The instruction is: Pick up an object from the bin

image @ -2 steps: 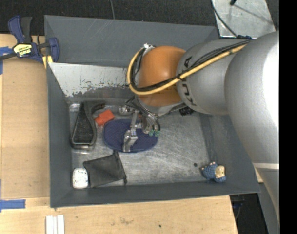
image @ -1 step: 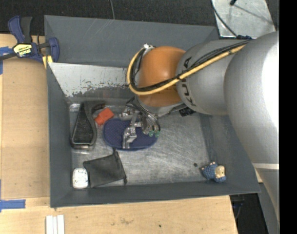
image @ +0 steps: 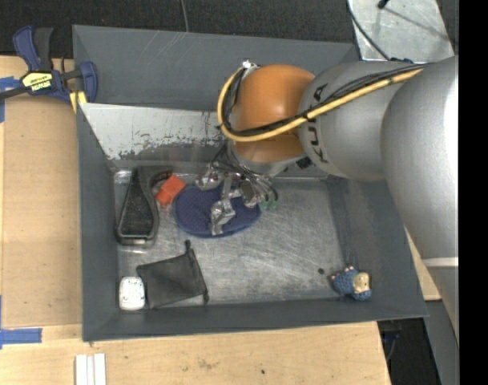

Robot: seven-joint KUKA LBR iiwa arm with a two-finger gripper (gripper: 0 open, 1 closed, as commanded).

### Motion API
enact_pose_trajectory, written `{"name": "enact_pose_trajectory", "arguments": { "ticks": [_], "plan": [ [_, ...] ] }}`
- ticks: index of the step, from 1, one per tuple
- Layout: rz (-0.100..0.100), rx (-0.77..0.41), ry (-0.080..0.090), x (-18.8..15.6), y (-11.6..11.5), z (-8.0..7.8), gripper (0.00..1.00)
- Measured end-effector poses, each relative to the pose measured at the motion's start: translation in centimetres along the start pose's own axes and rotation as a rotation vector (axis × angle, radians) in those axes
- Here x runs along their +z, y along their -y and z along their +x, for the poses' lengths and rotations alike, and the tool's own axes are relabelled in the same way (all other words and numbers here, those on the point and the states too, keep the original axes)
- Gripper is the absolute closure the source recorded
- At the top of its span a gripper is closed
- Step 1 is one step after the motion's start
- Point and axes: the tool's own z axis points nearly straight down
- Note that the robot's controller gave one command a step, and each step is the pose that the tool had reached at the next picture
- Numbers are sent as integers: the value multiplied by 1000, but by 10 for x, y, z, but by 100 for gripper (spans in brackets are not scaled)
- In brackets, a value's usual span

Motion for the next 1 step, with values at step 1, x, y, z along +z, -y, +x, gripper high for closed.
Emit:
{"name": "enact_pose_trajectory", "arguments": {
  "ticks": [1],
  "plan": [
    [10, -90, 2, -134, -8, -8, 100]
  ]
}}
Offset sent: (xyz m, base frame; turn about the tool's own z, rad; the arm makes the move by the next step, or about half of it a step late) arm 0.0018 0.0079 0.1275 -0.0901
